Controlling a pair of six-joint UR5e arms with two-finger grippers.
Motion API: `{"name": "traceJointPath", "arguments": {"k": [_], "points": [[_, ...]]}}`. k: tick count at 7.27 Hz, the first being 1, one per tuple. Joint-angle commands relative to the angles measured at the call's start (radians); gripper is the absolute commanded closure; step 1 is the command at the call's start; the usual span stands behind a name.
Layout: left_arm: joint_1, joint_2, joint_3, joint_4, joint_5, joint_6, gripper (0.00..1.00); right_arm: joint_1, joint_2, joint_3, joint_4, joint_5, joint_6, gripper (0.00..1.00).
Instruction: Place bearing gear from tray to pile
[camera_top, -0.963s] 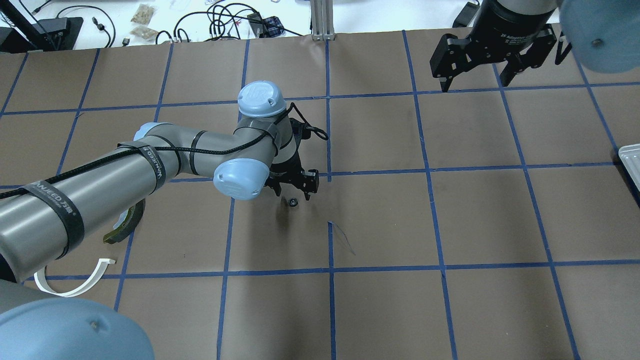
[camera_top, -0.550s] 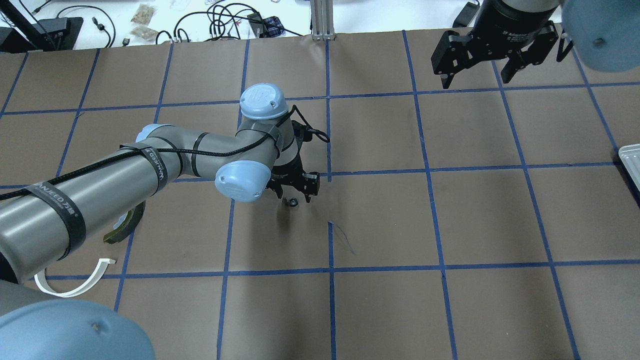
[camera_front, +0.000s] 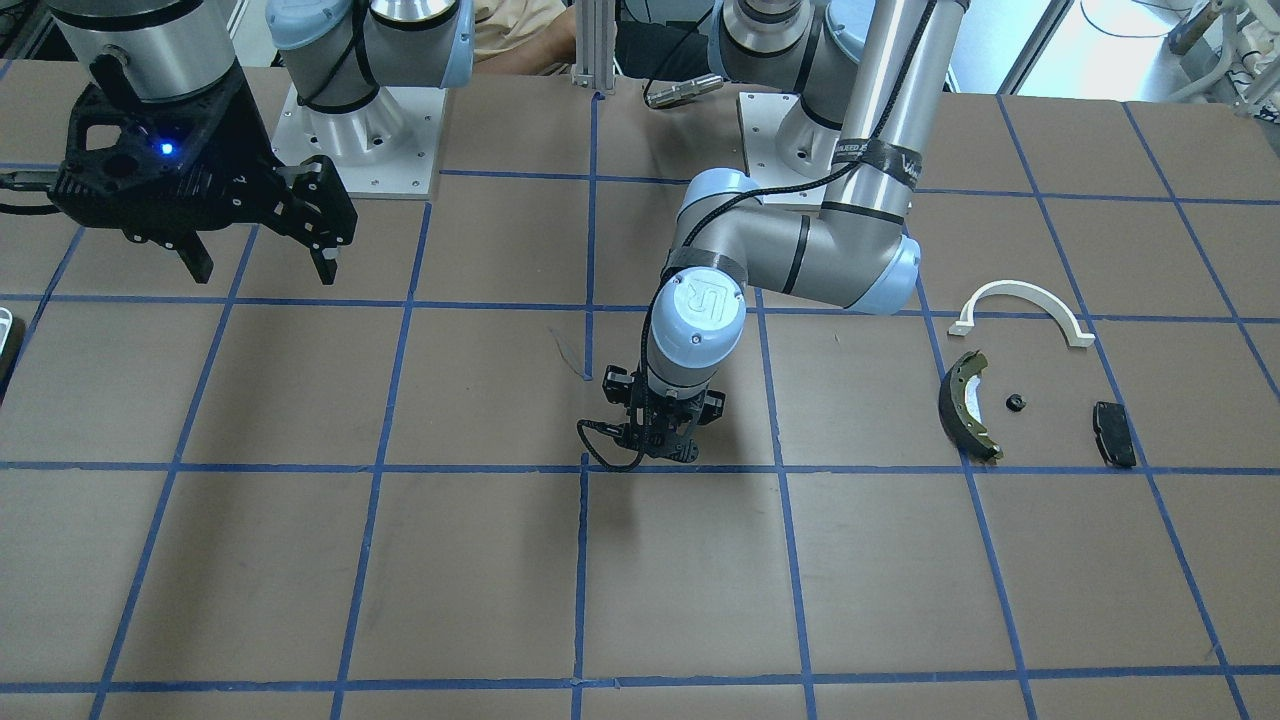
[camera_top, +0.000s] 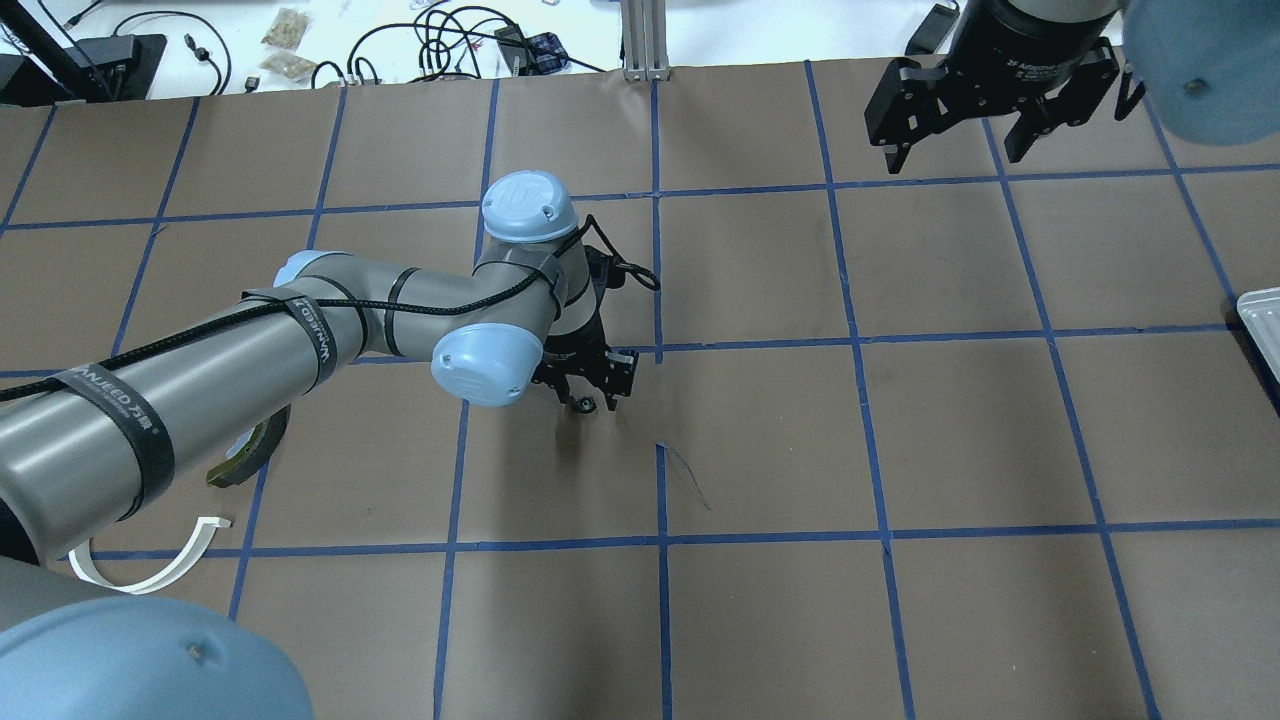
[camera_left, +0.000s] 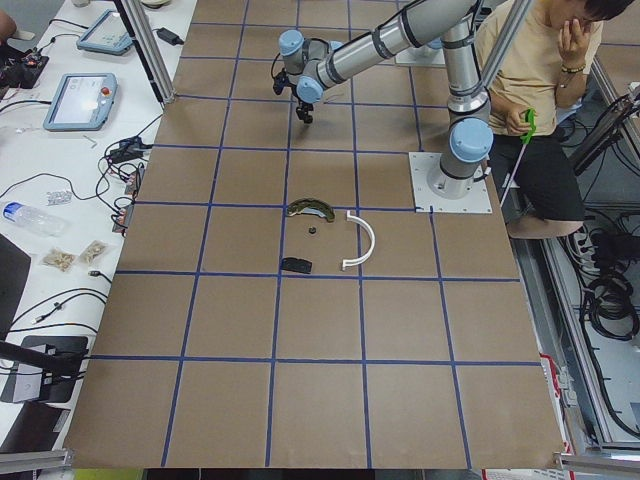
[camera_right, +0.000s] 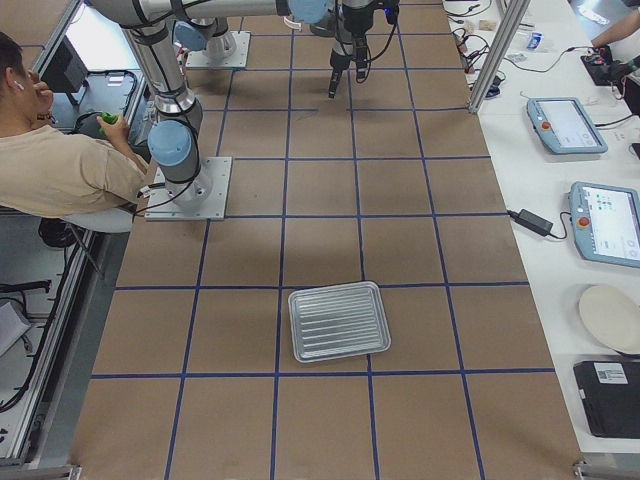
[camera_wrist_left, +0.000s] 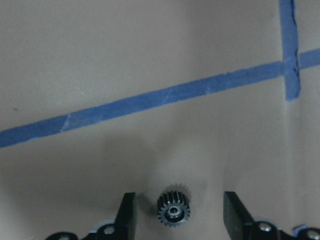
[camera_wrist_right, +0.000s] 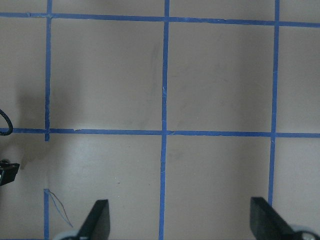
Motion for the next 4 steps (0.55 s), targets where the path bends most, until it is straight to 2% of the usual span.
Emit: {"name": "traceJointPath", "arguments": {"k": [1,2,3,4], "points": [[0.0,-0.003,0.001,-0.008,0.0,0.001,0.55,0.001,0.0,-0.001,0.004,-0.005,0.0,0.0],[0.0,-0.003,0.001,-0.012,0.0,0.001,0.75,0.001,0.0,-0.001,0.004,0.003,0.0,0.0],[0.0,-0.003,-0.002,-0.012,0.002,0.002,1.0,0.002,-0.001,-0.003,0.003,0.003,0.0,0.0],[0.0,-0.003,-0.008,-0.012,0.002,0.001,1.0,0.002,0.0,-0.003,0.004,-0.003,0.0,0.0]]}}
